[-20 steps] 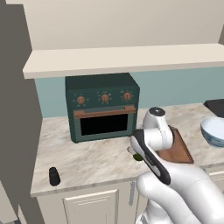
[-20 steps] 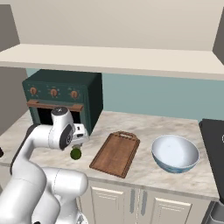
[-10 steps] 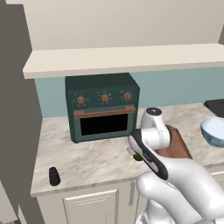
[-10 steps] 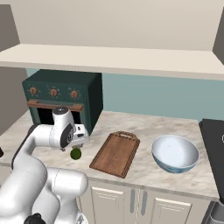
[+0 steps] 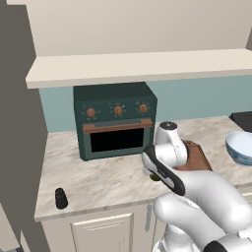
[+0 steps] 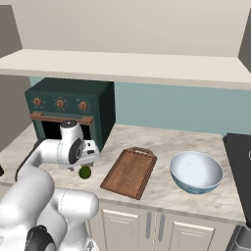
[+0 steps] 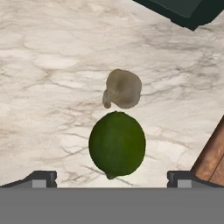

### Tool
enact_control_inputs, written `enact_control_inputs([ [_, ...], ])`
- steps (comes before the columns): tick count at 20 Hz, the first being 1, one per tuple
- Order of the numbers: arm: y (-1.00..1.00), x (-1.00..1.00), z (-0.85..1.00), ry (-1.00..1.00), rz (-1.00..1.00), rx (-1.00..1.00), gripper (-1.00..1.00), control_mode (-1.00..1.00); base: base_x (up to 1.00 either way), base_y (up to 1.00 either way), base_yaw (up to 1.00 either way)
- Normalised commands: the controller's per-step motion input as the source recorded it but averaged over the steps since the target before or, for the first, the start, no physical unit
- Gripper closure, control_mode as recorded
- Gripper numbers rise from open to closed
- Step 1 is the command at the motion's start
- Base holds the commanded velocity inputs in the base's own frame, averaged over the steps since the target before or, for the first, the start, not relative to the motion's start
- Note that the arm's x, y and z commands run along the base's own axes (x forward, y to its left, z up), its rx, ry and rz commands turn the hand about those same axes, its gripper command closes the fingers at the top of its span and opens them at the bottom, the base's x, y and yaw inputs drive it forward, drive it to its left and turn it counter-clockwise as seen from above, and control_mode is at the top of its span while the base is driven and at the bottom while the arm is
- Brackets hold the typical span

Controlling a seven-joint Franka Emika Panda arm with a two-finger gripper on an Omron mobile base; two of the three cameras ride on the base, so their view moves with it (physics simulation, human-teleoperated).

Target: Open the cabinet. Place the bowl and condiment on the counter. Then place the lime and garlic on the cutting board.

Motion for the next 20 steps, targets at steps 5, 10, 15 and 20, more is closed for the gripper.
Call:
enact_control_inputs([
  [5,0.0,0.0,-0.39,0.04,0.01,0.0,-1.0,-1.0,0.0,0.0,0.0],
  [10,0.0,0.0,-0.37,0.05,0.01,0.0,-1.0,-1.0,0.0,0.0,0.0],
  [15,0.0,0.0,-0.3,0.02,0.01,0.0,-1.0,-1.0,0.0,0.0,0.0],
  [20,0.0,0.0,-0.28,0.03,0.01,0.0,-1.0,-1.0,0.0,0.0,0.0],
])
